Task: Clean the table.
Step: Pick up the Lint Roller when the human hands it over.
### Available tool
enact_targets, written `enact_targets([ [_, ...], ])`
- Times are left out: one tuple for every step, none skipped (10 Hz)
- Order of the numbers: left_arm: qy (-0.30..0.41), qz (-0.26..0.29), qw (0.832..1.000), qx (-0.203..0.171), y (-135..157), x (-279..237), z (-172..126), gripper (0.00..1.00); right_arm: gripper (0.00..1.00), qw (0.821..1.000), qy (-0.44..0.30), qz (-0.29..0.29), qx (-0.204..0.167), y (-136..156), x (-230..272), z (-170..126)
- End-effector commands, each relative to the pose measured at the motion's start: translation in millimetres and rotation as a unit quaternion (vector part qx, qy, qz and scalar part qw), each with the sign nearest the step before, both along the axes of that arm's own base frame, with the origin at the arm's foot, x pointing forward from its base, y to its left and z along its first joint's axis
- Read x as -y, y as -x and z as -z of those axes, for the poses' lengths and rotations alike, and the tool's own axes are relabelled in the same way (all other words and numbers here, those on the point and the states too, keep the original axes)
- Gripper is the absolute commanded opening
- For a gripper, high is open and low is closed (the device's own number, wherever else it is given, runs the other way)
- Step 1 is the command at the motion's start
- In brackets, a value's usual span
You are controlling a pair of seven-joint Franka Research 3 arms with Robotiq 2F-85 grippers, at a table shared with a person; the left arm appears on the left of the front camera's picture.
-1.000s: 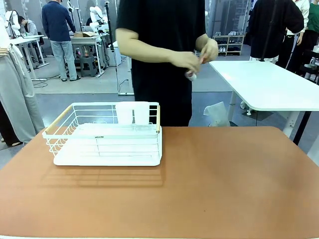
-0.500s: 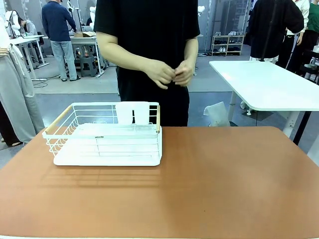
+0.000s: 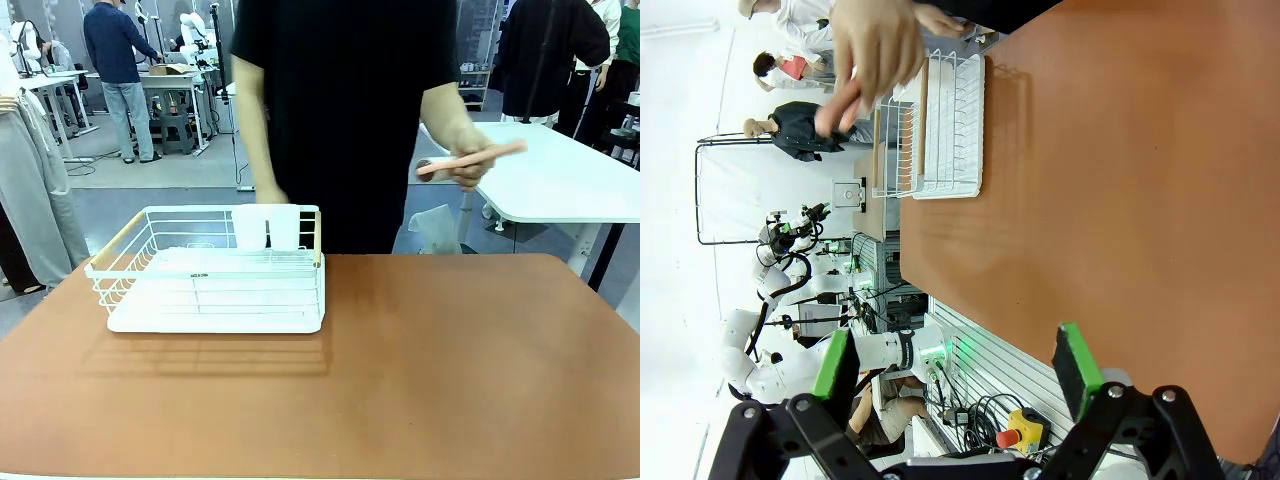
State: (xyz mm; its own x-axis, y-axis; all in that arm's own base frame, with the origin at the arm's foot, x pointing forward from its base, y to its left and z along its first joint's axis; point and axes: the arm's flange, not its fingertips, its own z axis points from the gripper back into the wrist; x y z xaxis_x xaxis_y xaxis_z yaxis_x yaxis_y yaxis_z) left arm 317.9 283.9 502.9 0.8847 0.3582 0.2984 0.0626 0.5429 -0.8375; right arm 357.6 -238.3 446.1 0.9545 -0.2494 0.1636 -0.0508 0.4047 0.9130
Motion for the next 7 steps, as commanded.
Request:
enact_targets([
  [0.006,0.007,1.0,0.015,1.2,-2.5,-0.7,1.0,1.0,1.0,-0.007,-0.004,0.012,-0.4,0.6,-1.6],
  [0.006,0.007,1.0,0.015,1.2,-2.5,-0.7,1.0,1.0,1.0,-0.007,-0.004,0.012,-0.4,0.6,-1.6],
  [0.006,0.007,1.0,0.015,1.2,-2.5,-0.7,1.0,1.0,1.0,-0.007,-0.004,0.012,-0.4,0.6,-1.6],
  [0.006,0.007,1.0,0.015,1.2,-2.5,-0.7,1.0,1.0,1.0,-0.007,-0.004,0.012,-0.4,0.6,-1.6],
  [0.006,0.007,1.0,0.015,1.2,-2.5,-0.7,1.0,1.0,1.0,-0.007,-0.004,0.012,-0.4,0.6,-1.6],
  [0.006,0.007,1.0,0.015,1.2,-2.5,-0.7,1.0,1.0,1.0,-0.007,-0.004,0.012,-0.4,0.6,-1.6],
  [0.006,0.007,1.0,0.015,1.2,-2.5,-0.7,1.0,1.0,1.0,-0.007,-0.004,0.012,-0.4,0.6,-1.6],
])
